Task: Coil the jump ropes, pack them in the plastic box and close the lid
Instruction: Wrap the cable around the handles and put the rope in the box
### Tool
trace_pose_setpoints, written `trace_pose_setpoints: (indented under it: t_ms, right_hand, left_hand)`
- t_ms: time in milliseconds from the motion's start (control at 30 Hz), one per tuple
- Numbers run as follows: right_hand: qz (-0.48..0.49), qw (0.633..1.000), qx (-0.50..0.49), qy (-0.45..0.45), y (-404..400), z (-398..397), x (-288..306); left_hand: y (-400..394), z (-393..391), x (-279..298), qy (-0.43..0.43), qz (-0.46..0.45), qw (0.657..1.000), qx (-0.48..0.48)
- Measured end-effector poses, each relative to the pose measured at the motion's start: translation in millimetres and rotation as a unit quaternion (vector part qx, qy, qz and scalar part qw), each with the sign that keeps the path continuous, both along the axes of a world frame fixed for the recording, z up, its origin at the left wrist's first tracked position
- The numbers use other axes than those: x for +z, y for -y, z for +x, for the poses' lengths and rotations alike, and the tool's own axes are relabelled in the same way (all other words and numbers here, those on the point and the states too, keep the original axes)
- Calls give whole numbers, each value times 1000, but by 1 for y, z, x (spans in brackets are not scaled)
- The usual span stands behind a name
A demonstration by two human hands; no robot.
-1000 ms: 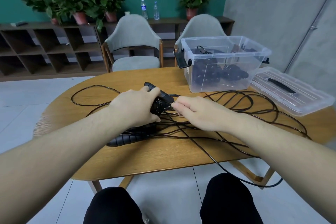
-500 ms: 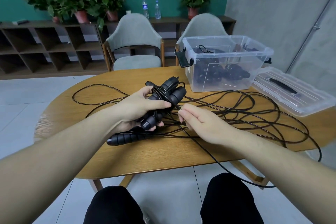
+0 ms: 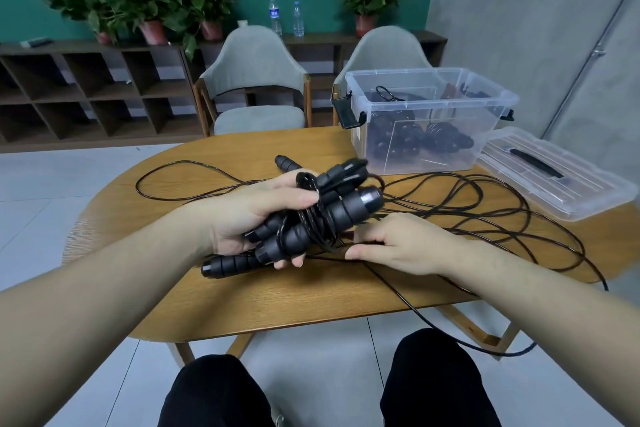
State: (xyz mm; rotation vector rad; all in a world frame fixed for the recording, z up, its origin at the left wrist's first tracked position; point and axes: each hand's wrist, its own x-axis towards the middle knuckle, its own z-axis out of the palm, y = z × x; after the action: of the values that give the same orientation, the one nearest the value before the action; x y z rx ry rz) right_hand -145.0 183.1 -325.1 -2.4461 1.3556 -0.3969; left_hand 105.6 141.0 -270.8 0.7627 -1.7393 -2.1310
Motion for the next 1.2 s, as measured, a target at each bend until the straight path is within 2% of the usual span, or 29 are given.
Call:
trace_pose_setpoints:
  t_ms: [100,200,333,433,500,600,667,733,867,1000,1067,1133,1200]
  right_hand:
    - [16,1000,-4,-5,2,-8,0]
    - [16,998,-19,-56,7,-12,7]
    - [-5,994,-28,-106,10,-7,23]
    - [-29,991,-45,-120,11,-6,34]
    - [-43,989,-70,-120,10,-6,42]
    - [-68,985,-85,-134,5,2,49]
    - [-93,982,-92,-133,0,11,52]
    - [-113,981,-106,-113,-4,20,55]
    - [-116,983,-133,-50,-10,26,50]
    - [-99,985,-144,7,-14,28,35]
    - [-110,983,-148,12,-17,29,29]
    - [-117,981,-154,14,-20,29,24]
    - [-121,980,-159,26,-21,29,19]
  left_hand:
    - [-1,-1,12,88,-45,993,-68]
    - [-3,-6,25,213,-113,959,-149]
    - [-10,-22,30,371,-217,880,-204]
    - [-14,-30,24,447,-292,827,-175]
    - [-15,-32,20,499,-376,766,-149]
    - [-15,-33,16,534,-462,696,-134]
    - [-11,-35,12,541,-491,673,-117]
    - [-6,-34,9,527,-503,682,-63]
    - [3,-27,5,449,-450,767,86]
    - [1,-23,-2,380,-389,817,192]
    - [-3,-23,-4,322,-322,860,231]
    - [-5,-24,-6,240,-212,911,261]
    - [-5,-23,-10,158,-112,940,282]
